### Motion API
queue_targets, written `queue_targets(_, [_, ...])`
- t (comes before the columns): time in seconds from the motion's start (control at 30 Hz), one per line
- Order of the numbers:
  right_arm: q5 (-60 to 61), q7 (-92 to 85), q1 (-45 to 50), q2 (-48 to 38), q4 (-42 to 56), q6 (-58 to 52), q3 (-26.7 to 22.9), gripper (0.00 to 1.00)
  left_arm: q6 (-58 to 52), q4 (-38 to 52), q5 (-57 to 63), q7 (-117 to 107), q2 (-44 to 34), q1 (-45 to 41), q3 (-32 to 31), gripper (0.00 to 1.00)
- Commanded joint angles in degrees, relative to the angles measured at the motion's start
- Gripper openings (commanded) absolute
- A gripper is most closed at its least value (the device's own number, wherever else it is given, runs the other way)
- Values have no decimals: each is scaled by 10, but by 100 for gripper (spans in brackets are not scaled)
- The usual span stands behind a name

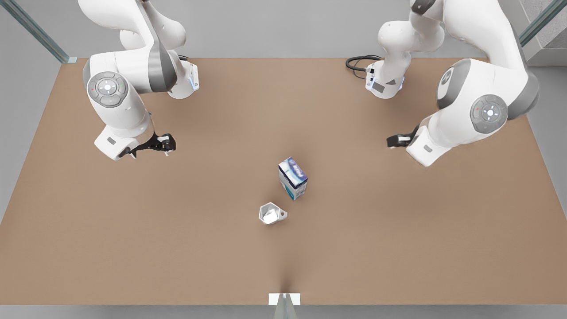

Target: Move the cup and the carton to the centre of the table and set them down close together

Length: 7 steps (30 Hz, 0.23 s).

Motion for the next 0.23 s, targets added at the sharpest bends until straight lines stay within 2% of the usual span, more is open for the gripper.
queue_targets(0.0, [0,0,1,0,0,0,0,100,1,-9,-14,0,-14,-1,3,100])
queue_targets(0.1, [0,0,1,0,0,0,0,100,1,-19,2,-1,-52,-7,5,100])
queue_targets(0.2, [0,0,1,0,0,0,0,100,-2,-19,6,0,-57,-7,14,100])
